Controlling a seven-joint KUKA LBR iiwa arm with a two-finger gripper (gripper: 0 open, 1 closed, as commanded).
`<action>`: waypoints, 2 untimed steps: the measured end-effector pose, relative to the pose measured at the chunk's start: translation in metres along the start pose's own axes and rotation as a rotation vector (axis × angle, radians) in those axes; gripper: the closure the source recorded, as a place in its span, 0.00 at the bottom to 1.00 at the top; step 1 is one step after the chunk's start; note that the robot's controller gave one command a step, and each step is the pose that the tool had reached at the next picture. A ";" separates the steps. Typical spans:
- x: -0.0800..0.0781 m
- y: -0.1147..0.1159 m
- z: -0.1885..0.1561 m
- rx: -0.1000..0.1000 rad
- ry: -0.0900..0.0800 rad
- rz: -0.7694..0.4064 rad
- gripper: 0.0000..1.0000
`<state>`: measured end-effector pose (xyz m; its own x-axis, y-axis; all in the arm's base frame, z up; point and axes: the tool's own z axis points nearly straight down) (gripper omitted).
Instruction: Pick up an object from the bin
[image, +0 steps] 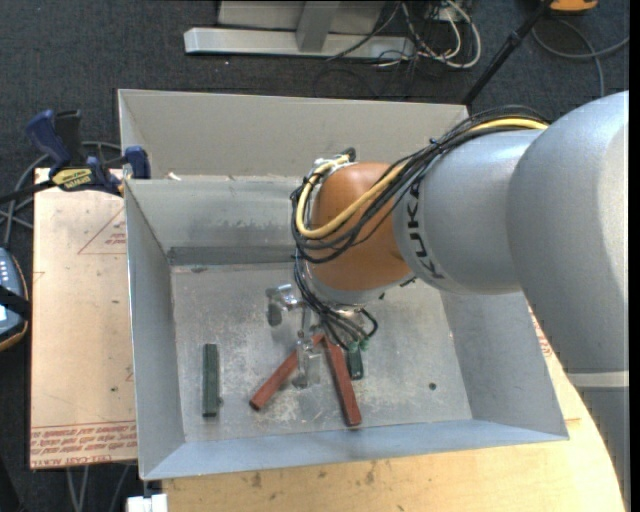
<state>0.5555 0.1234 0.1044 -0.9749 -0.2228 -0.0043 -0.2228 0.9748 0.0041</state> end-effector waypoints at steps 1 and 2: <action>0.003 0.003 0.036 0.003 0.006 -0.068 0.00; 0.002 0.002 0.034 0.003 0.002 -0.068 1.00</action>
Offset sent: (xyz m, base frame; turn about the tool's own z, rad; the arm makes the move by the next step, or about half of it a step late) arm -0.0032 0.0015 -0.0344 -0.0699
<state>0.5531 0.1254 0.0706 -0.9575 -0.2883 -0.0026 -0.2883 0.9575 0.0011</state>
